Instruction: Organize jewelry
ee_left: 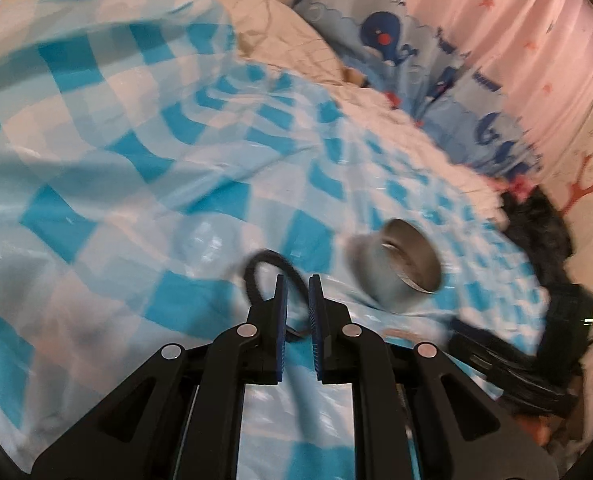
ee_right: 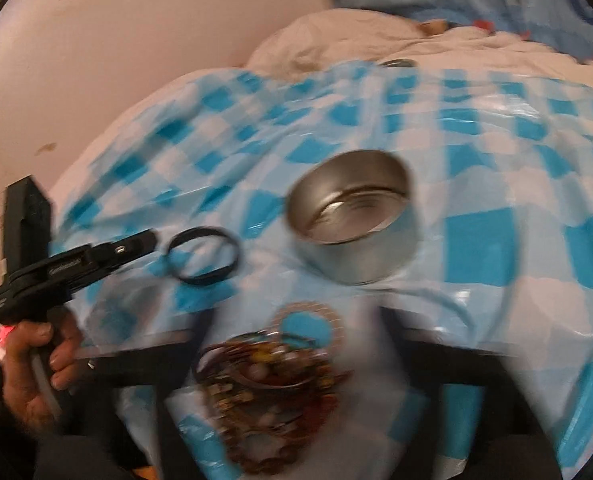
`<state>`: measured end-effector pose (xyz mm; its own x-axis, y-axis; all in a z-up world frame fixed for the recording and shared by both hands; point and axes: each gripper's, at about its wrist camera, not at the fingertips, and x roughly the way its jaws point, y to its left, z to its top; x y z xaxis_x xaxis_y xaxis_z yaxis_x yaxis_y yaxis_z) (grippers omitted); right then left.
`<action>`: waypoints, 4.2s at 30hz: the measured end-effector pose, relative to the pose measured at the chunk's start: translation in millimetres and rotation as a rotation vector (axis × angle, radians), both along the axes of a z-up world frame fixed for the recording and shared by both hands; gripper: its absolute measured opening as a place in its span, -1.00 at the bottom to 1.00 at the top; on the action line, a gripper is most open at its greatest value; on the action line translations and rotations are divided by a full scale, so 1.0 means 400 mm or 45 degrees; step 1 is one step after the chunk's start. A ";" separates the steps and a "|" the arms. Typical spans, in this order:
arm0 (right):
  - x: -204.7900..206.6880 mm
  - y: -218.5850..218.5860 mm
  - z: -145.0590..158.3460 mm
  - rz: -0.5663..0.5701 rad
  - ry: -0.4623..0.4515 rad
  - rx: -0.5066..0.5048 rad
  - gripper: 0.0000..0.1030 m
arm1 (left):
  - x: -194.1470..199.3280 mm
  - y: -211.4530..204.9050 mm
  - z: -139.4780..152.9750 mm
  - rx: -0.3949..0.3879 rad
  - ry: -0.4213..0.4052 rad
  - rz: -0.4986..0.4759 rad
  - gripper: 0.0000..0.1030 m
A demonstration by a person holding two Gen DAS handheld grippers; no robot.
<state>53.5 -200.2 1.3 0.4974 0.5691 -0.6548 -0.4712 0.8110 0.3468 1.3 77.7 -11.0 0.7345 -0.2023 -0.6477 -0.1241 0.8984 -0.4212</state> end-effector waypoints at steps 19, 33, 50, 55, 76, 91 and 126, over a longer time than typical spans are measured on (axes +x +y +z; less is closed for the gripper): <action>0.007 0.050 -0.047 0.045 -0.012 -0.285 -0.84 | 0.075 -0.051 -0.056 0.269 0.136 -0.089 -1.00; 0.005 -0.025 0.045 -0.042 -0.096 -0.002 -0.83 | 0.089 -0.048 -0.037 0.297 0.102 -0.046 -0.70; -0.008 -0.029 0.059 -0.025 -0.131 0.035 -0.83 | 0.090 -0.060 -0.047 0.296 0.082 -0.056 -0.82; -0.012 -0.042 0.079 -0.027 -0.168 0.101 -0.83 | 0.075 -0.051 -0.005 0.148 -0.001 -0.076 -0.82; 0.161 -0.076 0.126 -0.074 -0.122 0.386 -0.83 | 0.253 -0.246 0.038 0.143 -0.006 -0.244 -0.31; 0.068 -0.103 0.047 -0.235 -0.038 0.009 0.23 | 0.055 -0.127 0.087 0.152 -0.009 -0.139 0.31; -0.065 -0.125 -0.084 -0.413 -0.035 -0.099 0.61 | 0.054 -0.165 0.021 0.037 0.118 -0.230 0.60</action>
